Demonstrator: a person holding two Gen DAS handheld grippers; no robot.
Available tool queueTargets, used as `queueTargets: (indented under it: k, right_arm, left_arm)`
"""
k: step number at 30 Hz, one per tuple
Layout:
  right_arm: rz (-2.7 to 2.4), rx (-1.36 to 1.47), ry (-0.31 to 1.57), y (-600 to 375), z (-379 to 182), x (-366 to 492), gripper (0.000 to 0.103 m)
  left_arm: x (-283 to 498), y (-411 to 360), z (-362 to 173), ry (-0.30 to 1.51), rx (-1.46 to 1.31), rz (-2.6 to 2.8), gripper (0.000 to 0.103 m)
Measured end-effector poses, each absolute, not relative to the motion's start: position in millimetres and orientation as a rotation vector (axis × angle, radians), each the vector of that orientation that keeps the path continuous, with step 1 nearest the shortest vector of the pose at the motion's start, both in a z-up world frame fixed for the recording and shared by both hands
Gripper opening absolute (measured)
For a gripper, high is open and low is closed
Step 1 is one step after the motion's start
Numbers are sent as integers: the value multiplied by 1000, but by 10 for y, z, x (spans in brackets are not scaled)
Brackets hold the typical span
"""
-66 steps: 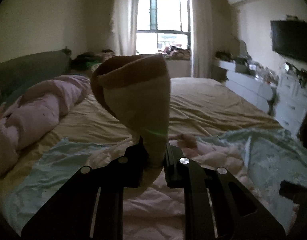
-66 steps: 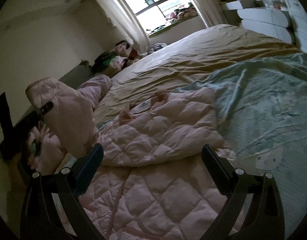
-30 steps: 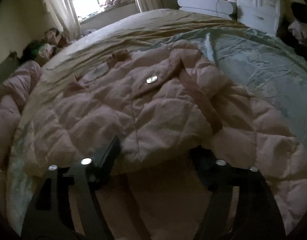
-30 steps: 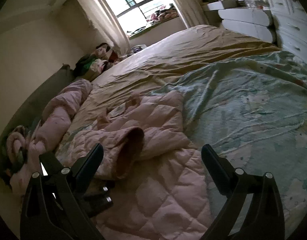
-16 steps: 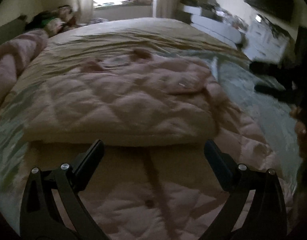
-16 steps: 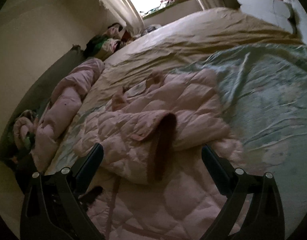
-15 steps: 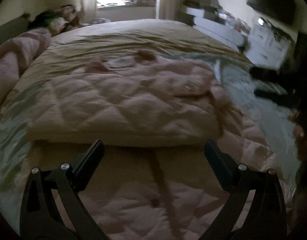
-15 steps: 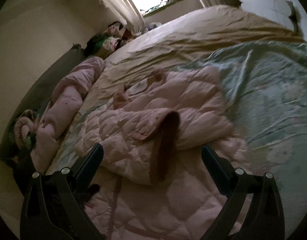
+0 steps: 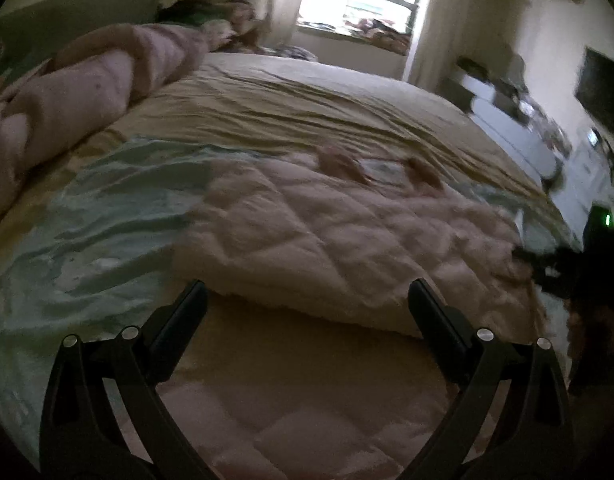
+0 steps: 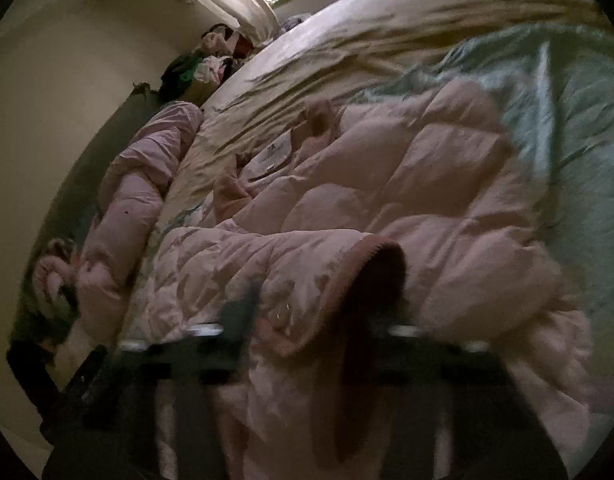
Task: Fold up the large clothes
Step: 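Grasp the pink coat's hem edge with both tools, then fold the hem up over the coat body toward the collar, then open both tools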
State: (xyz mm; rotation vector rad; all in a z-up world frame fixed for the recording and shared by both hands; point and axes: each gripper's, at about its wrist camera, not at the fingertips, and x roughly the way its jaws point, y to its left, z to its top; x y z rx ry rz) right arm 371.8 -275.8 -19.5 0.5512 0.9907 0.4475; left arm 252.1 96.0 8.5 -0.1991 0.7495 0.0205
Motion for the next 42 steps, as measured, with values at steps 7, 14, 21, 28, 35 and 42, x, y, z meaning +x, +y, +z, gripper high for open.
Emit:
queueTargets:
  k: [7, 14, 21, 28, 35, 42]
  right_arm:
    - [537, 337, 784, -2564, 464, 3741, 9]
    - [442, 73, 693, -2419, 925, 3974, 9]
    - [314, 83, 775, -2532, 603, 4307, 8]
    - [233, 93, 825, -2479, 281, 4380, 8]
    - [89, 94, 814, -2583, 332, 4156, 47]
    - [256, -3, 756, -2065, 499, 3891, 53]
  left_arm:
    - [2750, 1170, 215, 716, -276, 55, 94]
    - [3062, 1086, 225, 691, -268, 60, 94]
    - [3248, 1122, -34, 724, -281, 2, 94]
    - [3326, 1107, -274, 760, -263, -58, 94]
    - [3423, 1080, -365, 768, -223, -77, 76]
    - [3568, 987, -626, 886, -117, -93, 50]
